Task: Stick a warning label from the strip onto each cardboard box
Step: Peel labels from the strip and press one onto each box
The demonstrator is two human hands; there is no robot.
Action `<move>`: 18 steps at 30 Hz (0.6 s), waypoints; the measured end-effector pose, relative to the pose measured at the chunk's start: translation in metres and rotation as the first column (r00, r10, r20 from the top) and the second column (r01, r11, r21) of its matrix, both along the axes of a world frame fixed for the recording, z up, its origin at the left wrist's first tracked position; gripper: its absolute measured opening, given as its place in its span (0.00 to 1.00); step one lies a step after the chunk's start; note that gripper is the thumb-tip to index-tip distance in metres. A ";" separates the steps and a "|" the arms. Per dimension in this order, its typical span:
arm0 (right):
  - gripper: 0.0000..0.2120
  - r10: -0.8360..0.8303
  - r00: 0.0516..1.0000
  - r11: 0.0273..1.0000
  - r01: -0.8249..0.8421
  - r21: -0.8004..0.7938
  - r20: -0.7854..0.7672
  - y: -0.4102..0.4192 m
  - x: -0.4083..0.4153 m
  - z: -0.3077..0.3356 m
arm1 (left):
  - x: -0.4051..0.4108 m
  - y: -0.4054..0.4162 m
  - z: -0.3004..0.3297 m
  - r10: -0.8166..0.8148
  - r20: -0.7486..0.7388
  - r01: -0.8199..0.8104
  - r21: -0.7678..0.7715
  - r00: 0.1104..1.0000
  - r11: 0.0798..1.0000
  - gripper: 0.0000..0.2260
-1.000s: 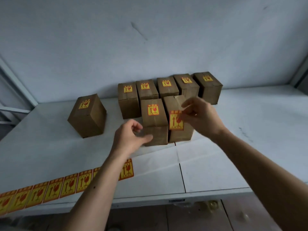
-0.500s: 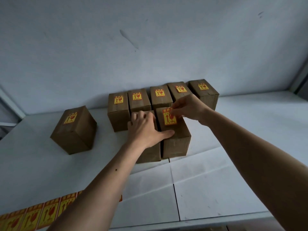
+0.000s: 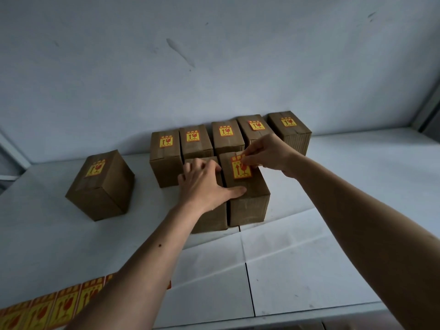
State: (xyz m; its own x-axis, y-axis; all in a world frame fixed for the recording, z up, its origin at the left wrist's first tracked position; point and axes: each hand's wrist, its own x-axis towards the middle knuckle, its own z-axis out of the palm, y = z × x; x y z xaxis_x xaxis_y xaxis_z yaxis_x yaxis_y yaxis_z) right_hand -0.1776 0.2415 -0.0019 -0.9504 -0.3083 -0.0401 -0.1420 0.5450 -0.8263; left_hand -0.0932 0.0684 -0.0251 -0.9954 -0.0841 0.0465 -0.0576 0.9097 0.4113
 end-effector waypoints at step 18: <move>0.15 -0.067 0.960 0.990 0.098 0.102 -0.272 -0.008 0.009 -0.013 | -0.017 0.009 -0.009 0.108 -0.110 -0.115 -0.051 0.988 0.992 0.25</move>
State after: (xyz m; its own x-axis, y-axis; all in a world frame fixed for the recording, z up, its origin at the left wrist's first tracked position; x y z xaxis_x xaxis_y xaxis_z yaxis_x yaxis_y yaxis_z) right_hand -0.1688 0.2333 -0.0153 -0.9532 -0.2363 0.1889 -0.2997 0.6521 -0.6964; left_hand -0.1105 0.0769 -0.0337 -0.9690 -0.1885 0.1599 -0.1186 0.9221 0.3683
